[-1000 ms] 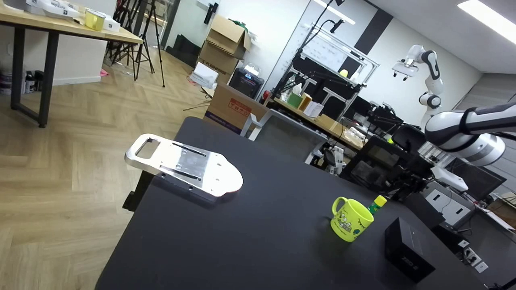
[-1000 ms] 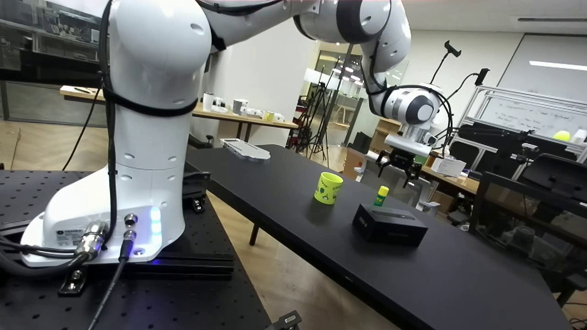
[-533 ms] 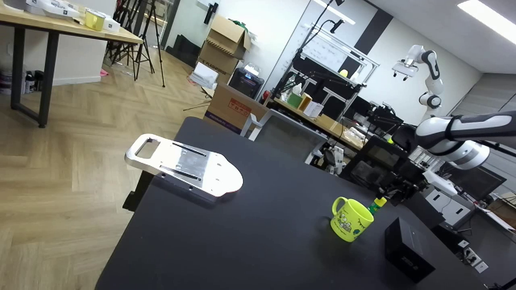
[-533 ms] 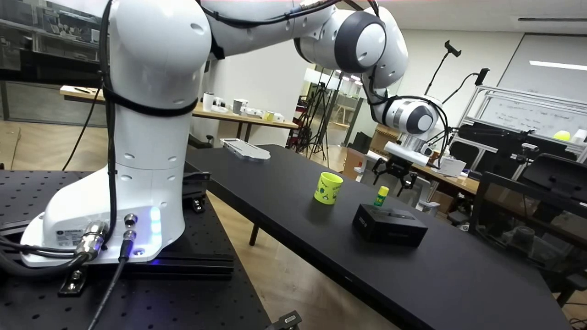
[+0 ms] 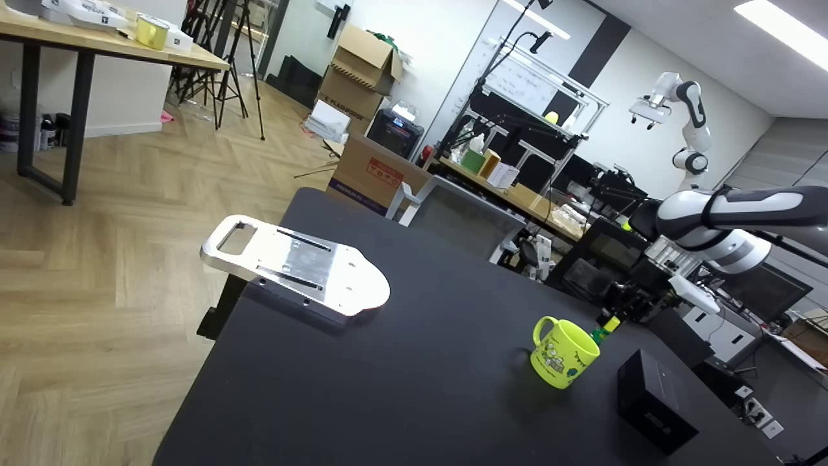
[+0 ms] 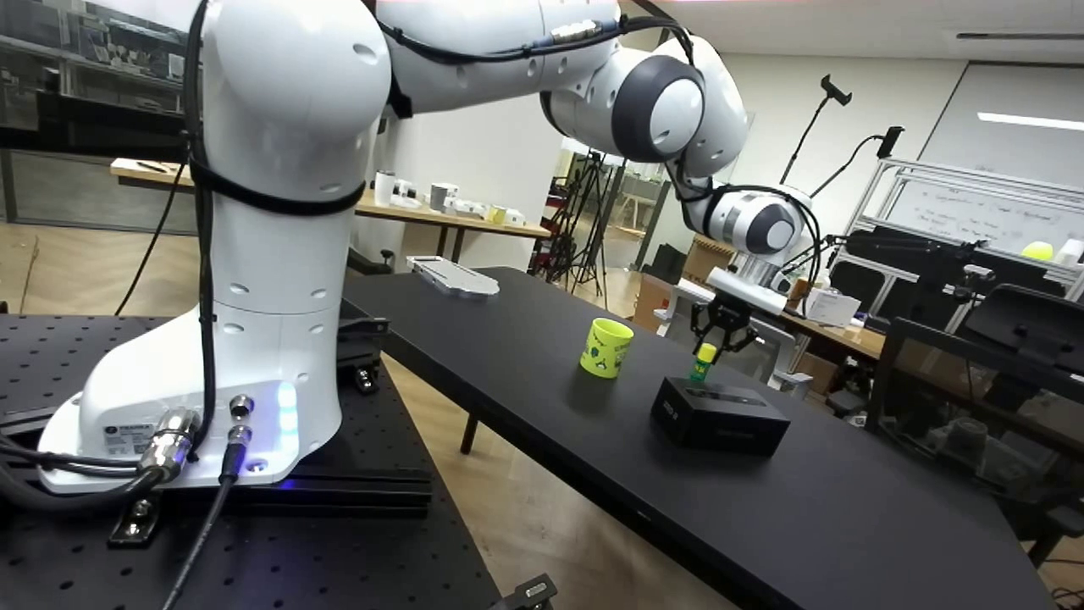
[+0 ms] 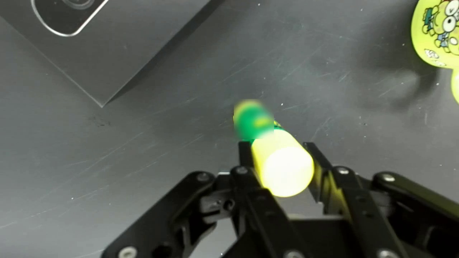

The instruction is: Put the glue stick in the green cup

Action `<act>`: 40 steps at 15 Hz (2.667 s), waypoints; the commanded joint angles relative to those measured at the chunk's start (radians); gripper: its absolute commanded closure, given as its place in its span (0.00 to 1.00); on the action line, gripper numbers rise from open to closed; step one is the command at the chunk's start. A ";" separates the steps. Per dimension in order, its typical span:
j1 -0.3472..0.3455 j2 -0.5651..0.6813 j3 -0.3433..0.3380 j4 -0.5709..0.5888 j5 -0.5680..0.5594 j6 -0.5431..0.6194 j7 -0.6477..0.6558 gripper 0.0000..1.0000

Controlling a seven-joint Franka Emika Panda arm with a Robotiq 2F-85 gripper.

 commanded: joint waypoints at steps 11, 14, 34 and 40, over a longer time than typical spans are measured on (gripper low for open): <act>0.076 -0.357 0.018 -0.340 -0.040 0.071 0.033 0.91; 0.114 -0.449 0.019 -0.480 -0.077 0.096 0.061 0.91; 0.097 -0.789 0.042 -1.072 -0.062 0.299 0.066 0.91; 0.111 -0.796 0.047 -1.053 -0.073 0.285 0.076 0.91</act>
